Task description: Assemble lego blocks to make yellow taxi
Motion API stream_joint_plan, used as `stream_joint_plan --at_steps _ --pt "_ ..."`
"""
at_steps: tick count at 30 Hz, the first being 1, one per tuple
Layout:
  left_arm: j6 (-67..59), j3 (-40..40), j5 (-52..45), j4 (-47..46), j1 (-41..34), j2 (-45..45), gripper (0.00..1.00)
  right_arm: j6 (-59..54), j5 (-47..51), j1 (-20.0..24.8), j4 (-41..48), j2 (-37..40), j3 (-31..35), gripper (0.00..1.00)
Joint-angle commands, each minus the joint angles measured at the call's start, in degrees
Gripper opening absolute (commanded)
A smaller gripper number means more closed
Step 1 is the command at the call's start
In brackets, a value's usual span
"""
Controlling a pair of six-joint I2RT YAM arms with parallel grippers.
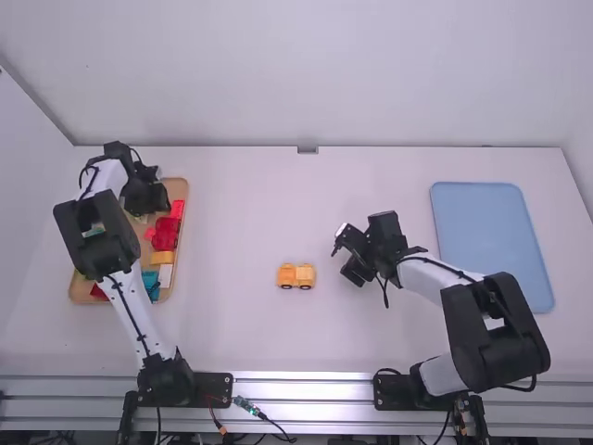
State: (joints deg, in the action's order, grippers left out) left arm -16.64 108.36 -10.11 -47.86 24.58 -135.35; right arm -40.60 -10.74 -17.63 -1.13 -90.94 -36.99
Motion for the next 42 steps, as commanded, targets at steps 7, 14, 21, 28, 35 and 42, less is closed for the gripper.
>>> stream_joint_plan --at_steps 7,14,21,28,35,42 --pt "0.1 -1.7 -0.8 0.2 -0.2 -0.3 0.46 0.3 0.1 0.0 0.1 1.3 0.2 0.99" --pt "0.3 -3.2 -0.8 2.4 -0.3 -0.3 0.41 0.3 0.1 0.0 0.0 1.3 0.2 0.99" --pt "0.3 -3.2 -0.8 2.3 -0.7 -0.3 0.24 0.3 0.1 0.0 0.0 1.3 0.2 0.99" --pt "4.4 -3.2 0.9 2.8 -1.1 0.5 0.17 0.3 0.4 0.0 0.0 1.3 0.2 0.99" --pt "4.9 -3.2 -0.7 3.3 -1.2 4.2 0.02 1.1 0.1 0.0 -0.7 1.3 0.2 0.99" --pt "6.3 -5.1 -2.4 3.3 -3.1 12.5 0.02 4.8 0.1 0.0 -4.4 1.3 0.2 0.99"
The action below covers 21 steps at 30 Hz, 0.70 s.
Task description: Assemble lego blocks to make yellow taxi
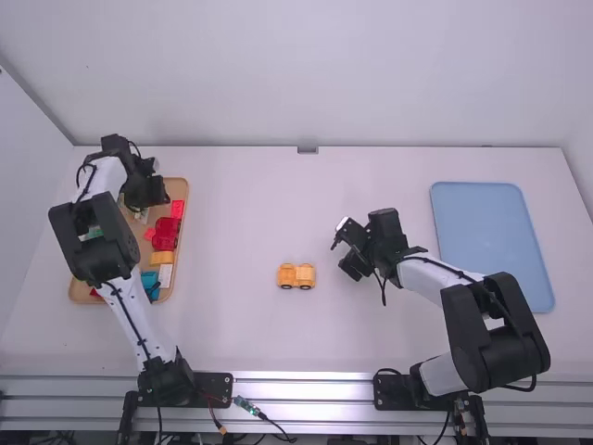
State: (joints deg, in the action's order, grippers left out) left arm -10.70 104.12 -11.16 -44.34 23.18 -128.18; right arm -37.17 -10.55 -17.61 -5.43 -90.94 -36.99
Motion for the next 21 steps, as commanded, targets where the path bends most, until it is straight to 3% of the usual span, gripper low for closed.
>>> stream_joint_plan --at_steps 1,8,16,21 --pt "0.2 -2.8 -1.2 1.2 -2.7 7.6 0.02 1.4 -0.1 0.0 -0.4 1.3 0.2 0.99" --pt "0.0 -20.0 -1.3 12.2 -9.7 21.7 0.02 1.4 -2.3 0.0 -1.5 1.3 0.2 0.99" --pt "2.2 -36.4 0.0 7.0 -21.7 31.3 0.02 5.6 -3.1 0.7 -5.7 1.3 0.2 0.99" --pt "14.0 -42.9 9.9 6.9 -32.4 31.5 0.02 11.3 -3.1 2.5 -7.9 1.3 0.2 0.99"
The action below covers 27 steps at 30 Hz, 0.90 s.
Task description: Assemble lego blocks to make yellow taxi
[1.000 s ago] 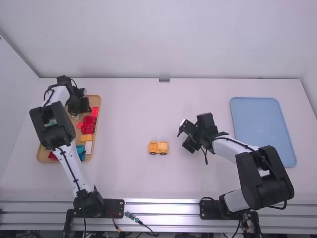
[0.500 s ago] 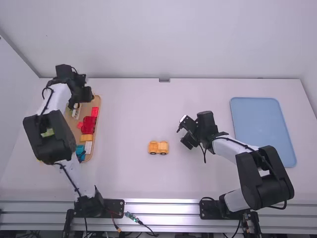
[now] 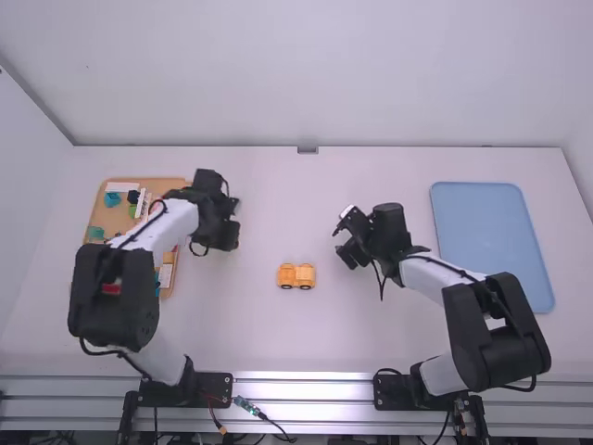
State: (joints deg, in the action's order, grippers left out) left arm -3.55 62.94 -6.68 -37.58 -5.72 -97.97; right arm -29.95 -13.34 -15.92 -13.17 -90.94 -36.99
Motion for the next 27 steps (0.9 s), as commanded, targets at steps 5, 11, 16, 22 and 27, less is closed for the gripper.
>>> stream_joint_plan --at_steps 5,11,16,22,27 --pt "14.8 -4.3 10.8 2.2 -10.1 1.4 0.02 8.0 -0.3 2.7 0.0 1.3 0.2 0.99" --pt "35.9 -6.4 10.8 6.2 -11.4 2.0 0.02 9.2 -0.3 4.3 0.1 1.3 0.2 0.99" --pt "51.8 -8.5 10.3 7.5 -11.6 2.0 0.01 9.2 -0.3 4.3 0.1 1.3 0.2 0.99" --pt "75.7 -9.3 3.3 2.6 -11.0 2.0 0.02 9.2 -0.3 4.3 0.1 1.3 0.2 0.99" --pt "96.5 -9.4 4.2 -0.7 -11.6 2.0 0.02 9.2 -0.4 4.3 0.1 1.3 0.2 0.99"
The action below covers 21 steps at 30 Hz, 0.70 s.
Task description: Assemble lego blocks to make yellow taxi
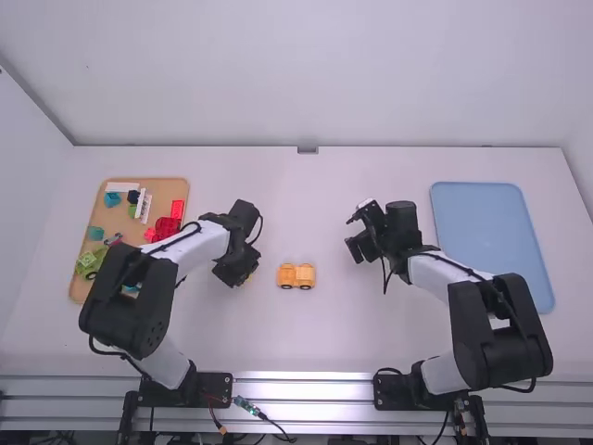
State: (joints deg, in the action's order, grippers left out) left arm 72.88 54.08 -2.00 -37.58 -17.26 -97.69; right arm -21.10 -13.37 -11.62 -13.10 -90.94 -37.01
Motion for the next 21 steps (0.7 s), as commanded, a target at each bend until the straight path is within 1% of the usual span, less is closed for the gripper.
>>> stream_joint_plan --at_steps 1,3,4,5,7,9,12,15,19,21 --pt "20.1 -0.5 -0.5 -0.7 0.0 1.7 0.02 0.3 -0.3 0.0 0.0 1.3 0.2 0.99" --pt "28.1 -0.5 -0.2 -0.7 0.0 1.7 0.02 0.3 -0.3 -0.1 0.1 1.3 0.2 0.99" --pt "31.4 -0.5 -1.5 -0.8 0.1 1.7 0.02 0.3 -0.3 -0.1 0.1 1.3 0.2 0.99" --pt "31.4 -0.5 -1.5 -0.8 0.1 1.7 0.02 0.3 -0.3 -0.1 0.1 1.3 0.2 0.99" --pt "35.2 -0.5 -4.8 -0.6 0.4 1.7 0.02 0.3 -0.3 0.0 0.2 1.3 0.2 0.99" --pt "36.4 -0.5 -4.5 -0.8 0.3 1.7 0.02 0.3 -0.3 0.0 0.3 1.3 0.2 0.99" --pt "44.8 -0.5 -2.9 -2.4 0.0 1.7 0.03 0.3 -0.3 0.0 0.2 1.3 0.2 0.99" --pt "46.2 -0.5 -2.6 -2.6 0.4 1.6 0.04 0.3 -0.3 0.0 0.3 1.3 0.2 0.99" --pt "46.3 -0.7 0.3 -0.9 0.0 0.7 0.02 0.3 -0.3 0.0 0.3 1.3 0.2 0.99" --pt "45.0 -1.2 -0.2 0.9 0.0 0.4 0.02 0.3 -0.3 0.0 0.3 1.3 0.2 0.99"
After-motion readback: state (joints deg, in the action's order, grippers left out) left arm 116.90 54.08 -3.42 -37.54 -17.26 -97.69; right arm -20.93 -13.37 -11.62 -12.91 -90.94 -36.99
